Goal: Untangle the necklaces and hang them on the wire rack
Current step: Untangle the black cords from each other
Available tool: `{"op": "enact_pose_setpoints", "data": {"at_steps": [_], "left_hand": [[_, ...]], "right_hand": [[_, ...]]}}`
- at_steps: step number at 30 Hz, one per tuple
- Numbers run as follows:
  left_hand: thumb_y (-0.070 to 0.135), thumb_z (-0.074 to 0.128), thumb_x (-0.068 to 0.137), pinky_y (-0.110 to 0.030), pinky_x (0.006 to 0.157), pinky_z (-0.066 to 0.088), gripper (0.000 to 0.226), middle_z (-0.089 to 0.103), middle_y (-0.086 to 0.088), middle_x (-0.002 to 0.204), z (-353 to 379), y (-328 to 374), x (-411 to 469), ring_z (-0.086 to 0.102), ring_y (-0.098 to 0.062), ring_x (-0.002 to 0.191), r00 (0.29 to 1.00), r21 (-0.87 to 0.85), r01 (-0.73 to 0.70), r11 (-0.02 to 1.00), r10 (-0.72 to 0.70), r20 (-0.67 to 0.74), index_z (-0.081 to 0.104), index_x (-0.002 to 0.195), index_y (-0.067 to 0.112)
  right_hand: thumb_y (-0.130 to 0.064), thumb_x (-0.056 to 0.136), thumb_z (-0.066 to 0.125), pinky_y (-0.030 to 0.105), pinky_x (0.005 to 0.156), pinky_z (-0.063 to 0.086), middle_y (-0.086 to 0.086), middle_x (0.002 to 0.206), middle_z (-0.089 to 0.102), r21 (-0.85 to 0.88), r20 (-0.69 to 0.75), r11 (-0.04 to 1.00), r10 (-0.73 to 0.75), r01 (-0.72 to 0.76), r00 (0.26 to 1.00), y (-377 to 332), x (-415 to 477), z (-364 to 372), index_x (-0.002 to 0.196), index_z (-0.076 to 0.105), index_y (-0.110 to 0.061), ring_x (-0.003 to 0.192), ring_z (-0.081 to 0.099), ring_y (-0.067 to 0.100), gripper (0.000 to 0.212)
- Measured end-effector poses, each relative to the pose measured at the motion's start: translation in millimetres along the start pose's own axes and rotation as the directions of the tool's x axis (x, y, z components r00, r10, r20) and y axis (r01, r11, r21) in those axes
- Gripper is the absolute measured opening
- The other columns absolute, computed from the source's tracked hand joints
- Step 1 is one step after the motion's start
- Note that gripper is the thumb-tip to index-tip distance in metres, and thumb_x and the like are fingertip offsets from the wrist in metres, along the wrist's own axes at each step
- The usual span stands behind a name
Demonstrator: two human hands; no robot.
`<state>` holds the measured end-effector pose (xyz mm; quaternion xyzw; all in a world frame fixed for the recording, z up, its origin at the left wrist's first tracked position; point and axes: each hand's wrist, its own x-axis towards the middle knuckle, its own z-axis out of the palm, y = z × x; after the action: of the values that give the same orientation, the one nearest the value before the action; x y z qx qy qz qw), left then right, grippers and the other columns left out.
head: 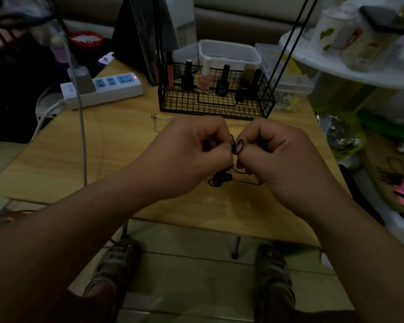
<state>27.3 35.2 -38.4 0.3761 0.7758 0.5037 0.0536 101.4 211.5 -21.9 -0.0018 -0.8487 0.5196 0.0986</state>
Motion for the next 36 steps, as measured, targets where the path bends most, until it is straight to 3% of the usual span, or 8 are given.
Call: {"op": "enact_pose_setpoints", "data": {"at_steps": [4, 7, 11, 14, 21, 27, 33, 36], "left_hand": [[0.005, 0.059, 0.094, -0.026, 0.048, 0.046, 0.017, 0.057, 0.001, 0.061, 2, 9, 2, 0.051, -0.006, 0.052, 0.977, -0.334, 0.21, 0.919, -0.213, 0.027, 0.064, 0.079, 0.011], [0.007, 0.058, 0.097, -0.026, 0.046, 0.039, 0.018, 0.05, 0.004, 0.059, 0, 9, 2, 0.042, -0.01, 0.049, 0.973, -0.358, 0.232, 0.904, -0.219, 0.078, 0.062, 0.08, 0.012], [0.007, 0.058, 0.098, -0.031, 0.049, 0.038, 0.016, 0.05, 0.01, 0.058, -3, 4, 3, 0.043, -0.011, 0.052, 0.984, -0.213, 0.172, 0.962, -0.16, 0.072, 0.062, 0.083, 0.012], [0.013, 0.064, 0.094, -0.024, 0.051, 0.038, 0.01, 0.054, 0.006, 0.061, -3, 2, 2, 0.045, -0.005, 0.053, 0.997, -0.1, 0.067, 0.993, -0.062, 0.051, 0.061, 0.085, 0.013], [0.011, 0.066, 0.097, -0.015, 0.053, 0.04, 0.004, 0.062, 0.007, 0.07, -11, 4, 1, 0.053, -0.002, 0.056, 1.0, -0.073, 0.024, 0.997, -0.026, -0.015, 0.067, 0.096, 0.015], [0.016, 0.063, 0.101, -0.037, 0.056, 0.06, 0.009, 0.075, -0.001, 0.081, -18, 8, 3, 0.063, -0.017, 0.055, 0.995, -0.141, 0.087, 0.986, -0.081, 0.05, 0.068, 0.096, 0.011], [0.014, 0.069, 0.097, -0.049, 0.062, 0.061, 0.002, 0.076, -0.007, 0.075, -20, 7, 4, 0.075, -0.024, 0.064, 0.99, -0.095, 0.088, 0.992, -0.076, 0.118, 0.07, 0.095, 0.012], [0.014, 0.07, 0.096, -0.037, 0.06, 0.061, 0.002, 0.077, -0.004, 0.076, -19, 5, 4, 0.076, -0.019, 0.065, 0.988, -0.078, 0.089, 0.993, -0.078, 0.134, 0.07, 0.095, 0.013]], "right_hand": [[-0.018, 0.086, 0.064, 0.023, 0.049, 0.038, 0.002, 0.065, 0.057, 0.41, 0.108, 0.881, 0.209, -0.235, 0.972, -3, 2, 3, 0.075, 0.064, -0.021, 0.057, 0.049, 0.011, 0.011], [-0.021, 0.079, 0.063, 0.022, 0.049, 0.036, 0.0, 0.065, 0.055, 0.5, 0.159, 0.816, 0.242, -0.29, 0.957, -3, 2, 4, 0.073, 0.062, -0.024, 0.057, 0.047, 0.01, 0.007], [-0.008, 0.092, 0.067, 0.018, 0.052, 0.039, 0.001, 0.067, 0.058, 0.148, -0.079, 0.989, 0.003, 0.009, 0.997, 1, -1, 6, 0.08, 0.063, -0.015, 0.058, 0.049, 0.004, 0.015], [-0.007, 0.09, 0.069, 0.013, 0.057, 0.036, -0.005, 0.071, 0.058, -0.216, -0.152, 0.952, -0.254, 0.219, 0.955, 4, -3, 13, 0.083, 0.064, -0.017, 0.062, 0.051, 0.006, 0.013], [-0.009, 0.093, 0.07, 0.011, 0.06, 0.04, -0.011, 0.073, 0.062, -0.087, -0.159, 0.976, -0.209, 0.197, 0.965, 2, -2, 7, 0.085, 0.069, -0.017, 0.066, 0.054, 0.001, 0.012], [-0.006, 0.093, 0.07, 0.016, 0.058, 0.04, 0.0, 0.075, 0.06, -0.045, -0.141, 0.981, -0.193, 0.189, 0.971, 2, -2, 4, 0.085, 0.067, -0.012, 0.065, 0.05, 0.002, 0.011], [-0.008, 0.092, 0.07, 0.016, 0.055, 0.041, 0.005, 0.075, 0.062, -0.066, -0.064, 0.987, -0.151, 0.147, 0.986, 4, -3, -3, 0.084, 0.067, -0.012, 0.063, 0.05, 0.004, 0.01], [-0.009, 0.091, 0.071, 0.016, 0.053, 0.042, 0.003, 0.073, 0.062, -0.057, -0.039, 0.992, -0.116, 0.114, 0.992, 5, -2, -3, 0.083, 0.068, -0.013, 0.061, 0.051, 0.003, 0.009]]}}
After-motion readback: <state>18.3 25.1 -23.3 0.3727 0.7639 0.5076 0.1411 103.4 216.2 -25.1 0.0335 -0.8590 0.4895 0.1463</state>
